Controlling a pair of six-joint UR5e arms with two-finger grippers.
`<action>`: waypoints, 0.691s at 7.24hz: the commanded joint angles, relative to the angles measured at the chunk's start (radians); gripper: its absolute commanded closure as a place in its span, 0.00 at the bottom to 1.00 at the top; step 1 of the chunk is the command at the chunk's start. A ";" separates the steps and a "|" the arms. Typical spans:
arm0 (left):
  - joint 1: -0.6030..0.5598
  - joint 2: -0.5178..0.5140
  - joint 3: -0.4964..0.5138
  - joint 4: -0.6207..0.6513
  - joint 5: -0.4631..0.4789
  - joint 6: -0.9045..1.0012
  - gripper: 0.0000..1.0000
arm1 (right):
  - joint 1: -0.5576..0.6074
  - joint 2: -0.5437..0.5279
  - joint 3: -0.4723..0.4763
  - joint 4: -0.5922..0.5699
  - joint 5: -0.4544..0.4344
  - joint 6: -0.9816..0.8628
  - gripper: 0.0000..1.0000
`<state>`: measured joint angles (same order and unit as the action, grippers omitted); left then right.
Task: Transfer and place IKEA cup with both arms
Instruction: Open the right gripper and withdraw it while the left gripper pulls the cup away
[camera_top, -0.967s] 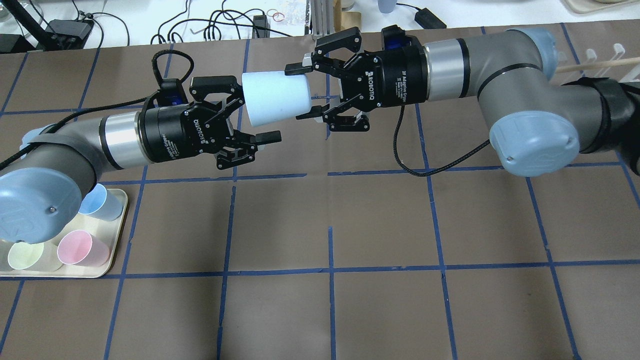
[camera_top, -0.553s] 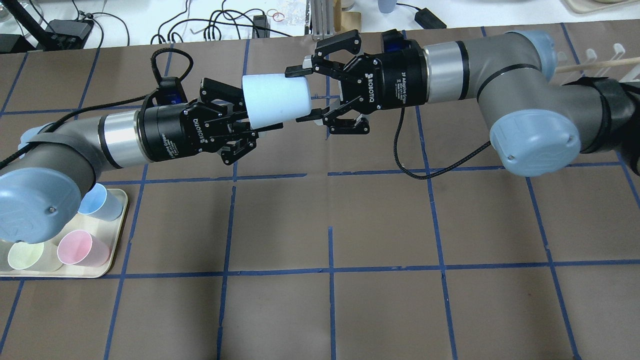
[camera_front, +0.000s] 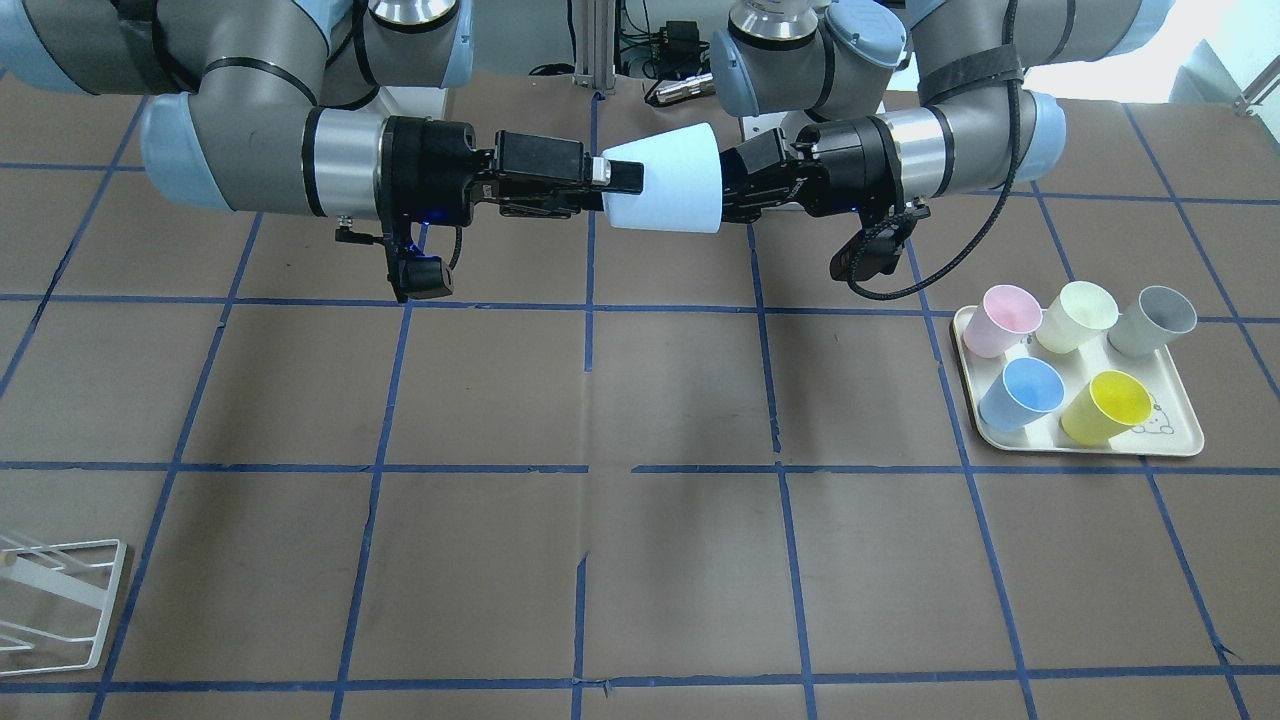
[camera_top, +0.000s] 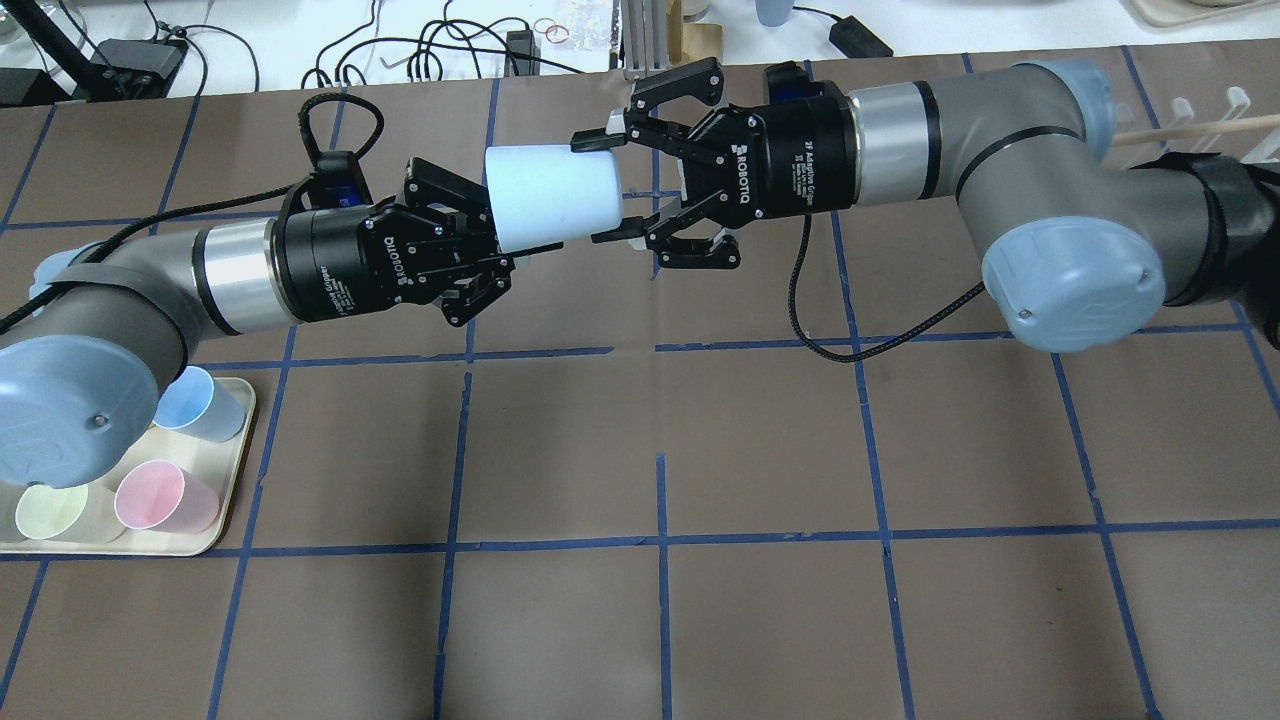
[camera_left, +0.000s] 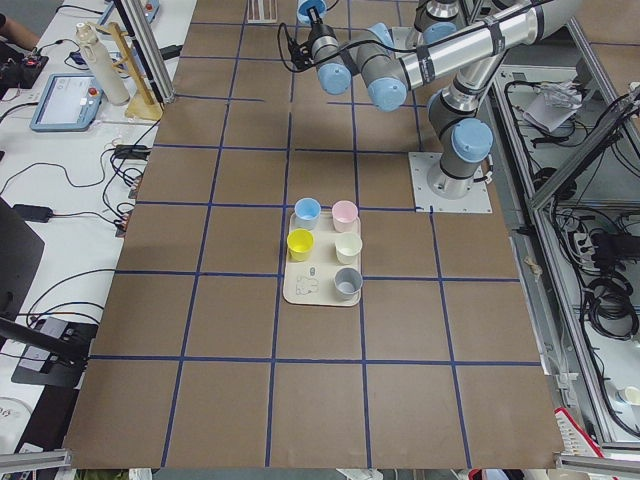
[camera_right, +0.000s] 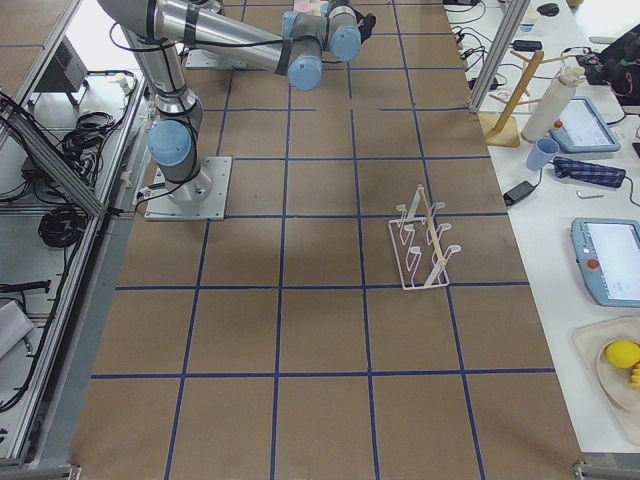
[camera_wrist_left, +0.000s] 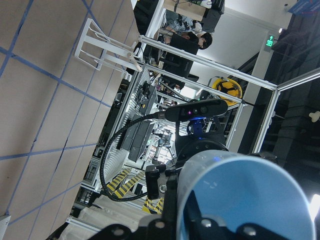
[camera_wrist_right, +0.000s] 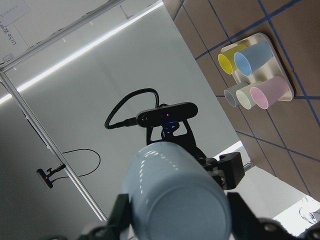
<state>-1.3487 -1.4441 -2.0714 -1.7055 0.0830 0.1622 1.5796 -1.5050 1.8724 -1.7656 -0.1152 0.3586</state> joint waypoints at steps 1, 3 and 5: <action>0.003 0.001 0.017 0.000 0.004 -0.001 1.00 | -0.021 0.002 -0.004 0.000 0.011 0.017 0.00; 0.008 0.001 0.031 0.001 0.038 -0.001 1.00 | -0.071 0.002 -0.010 -0.012 0.011 0.048 0.00; 0.025 -0.001 0.068 0.003 0.245 -0.001 1.00 | -0.224 0.003 -0.013 -0.014 -0.050 0.046 0.00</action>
<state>-1.3330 -1.4437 -2.0297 -1.7038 0.1969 0.1611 1.4405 -1.5022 1.8612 -1.7797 -0.1253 0.4046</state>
